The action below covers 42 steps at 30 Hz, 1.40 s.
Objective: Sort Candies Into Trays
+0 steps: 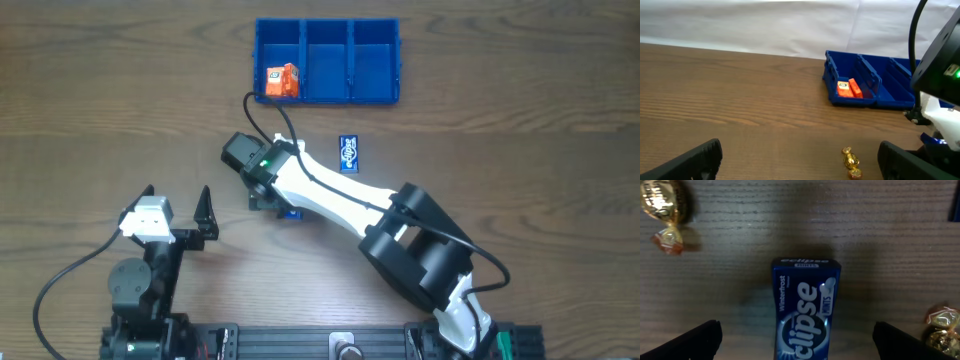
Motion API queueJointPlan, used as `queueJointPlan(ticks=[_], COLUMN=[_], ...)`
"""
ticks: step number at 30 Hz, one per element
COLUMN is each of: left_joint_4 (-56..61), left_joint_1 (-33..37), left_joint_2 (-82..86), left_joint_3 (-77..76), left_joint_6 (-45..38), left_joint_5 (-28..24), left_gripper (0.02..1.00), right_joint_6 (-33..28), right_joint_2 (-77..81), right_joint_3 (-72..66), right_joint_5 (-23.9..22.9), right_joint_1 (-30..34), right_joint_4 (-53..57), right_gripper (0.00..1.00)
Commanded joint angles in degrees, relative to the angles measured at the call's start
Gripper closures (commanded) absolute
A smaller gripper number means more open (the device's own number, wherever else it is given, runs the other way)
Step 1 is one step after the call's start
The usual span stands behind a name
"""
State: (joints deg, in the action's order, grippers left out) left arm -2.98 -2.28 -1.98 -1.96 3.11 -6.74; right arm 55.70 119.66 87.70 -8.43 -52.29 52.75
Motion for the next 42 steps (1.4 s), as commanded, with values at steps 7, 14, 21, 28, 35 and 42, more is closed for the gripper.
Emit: queueJointPlan(ticks=[7, 14, 21, 28, 35, 42], left_joint_4=[-1.25, -1.25, -1.25, -1.25, -1.25, -1.25], left_joint_1=[0.31, 0.31, 0.31, 0.31, 0.31, 0.31], left_joint_2=[0.42, 0.42, 0.42, 0.42, 0.42, 0.42], left_joint_3=[1.51, 1.51, 1.51, 1.51, 1.51, 1.51], left_joint_6=[-0.37, -0.37, -0.39, -0.37, -0.37, -0.37], left_joint_5=[-0.35, -0.33, -0.35, -0.35, -0.33, -0.33], left_gripper=[0.023, 0.020, 0.020, 0.020, 0.020, 0.020], right_joint_6=[1.07, 0.85, 0.87, -5.01, -17.33, -27.78], right_joint_2=[2.86, 2.91, 3.21, -5.35, -6.97, 8.85], right_joint_3=[1.05, 0.66, 0.66, 1.88, 22.18, 43.58], right_joint_5=[0.39, 0.98, 1.25, -0.28, -8.52, -9.53], right_joint_1=[1.49, 1.64, 1.95, 3.98, 13.35, 20.28], right_joint_4=[-0.24, -1.18, -1.20, 1.09, 13.05, 10.56], right_gripper=[0.290, 0.542, 0.700, 0.741, 0.739, 0.746])
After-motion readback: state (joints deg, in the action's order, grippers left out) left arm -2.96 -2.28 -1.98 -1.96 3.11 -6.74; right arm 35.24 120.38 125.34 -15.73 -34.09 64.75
